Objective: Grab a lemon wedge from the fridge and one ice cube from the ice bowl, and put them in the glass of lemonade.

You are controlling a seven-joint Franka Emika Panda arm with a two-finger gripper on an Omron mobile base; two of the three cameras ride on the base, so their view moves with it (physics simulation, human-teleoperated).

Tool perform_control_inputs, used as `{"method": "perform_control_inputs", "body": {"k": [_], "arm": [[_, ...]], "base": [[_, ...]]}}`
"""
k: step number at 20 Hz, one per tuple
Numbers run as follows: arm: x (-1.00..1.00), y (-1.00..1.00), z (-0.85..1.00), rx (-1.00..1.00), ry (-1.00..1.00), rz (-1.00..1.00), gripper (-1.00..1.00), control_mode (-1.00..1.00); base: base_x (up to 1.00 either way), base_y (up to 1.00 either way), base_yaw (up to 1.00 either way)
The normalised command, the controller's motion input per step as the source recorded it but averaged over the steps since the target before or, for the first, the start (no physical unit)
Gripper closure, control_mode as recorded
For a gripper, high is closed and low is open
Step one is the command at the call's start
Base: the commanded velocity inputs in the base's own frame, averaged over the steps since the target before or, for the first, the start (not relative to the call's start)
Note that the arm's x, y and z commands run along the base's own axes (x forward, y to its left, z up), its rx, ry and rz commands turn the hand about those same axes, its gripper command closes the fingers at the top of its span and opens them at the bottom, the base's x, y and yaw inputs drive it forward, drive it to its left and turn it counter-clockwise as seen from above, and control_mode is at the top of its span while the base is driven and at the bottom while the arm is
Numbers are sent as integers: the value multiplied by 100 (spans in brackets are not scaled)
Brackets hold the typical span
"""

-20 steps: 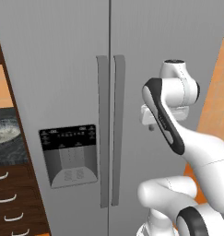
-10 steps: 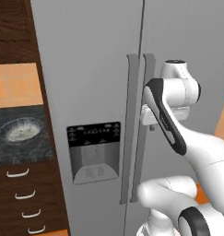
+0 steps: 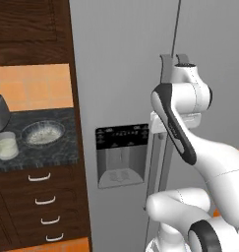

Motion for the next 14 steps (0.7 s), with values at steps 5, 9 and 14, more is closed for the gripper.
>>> {"method": "perform_control_inputs", "body": {"k": [5, 9, 14], "arm": [[0, 0, 0, 0, 0, 0, -100, 100], [0, 0, 0, 0, 0, 0, -100, 100], [0, 0, 0, 0, 0, 0, -100, 100]], "base": [[-36, -5, 0], [-55, -3, 0], [-56, 0, 0]]}}
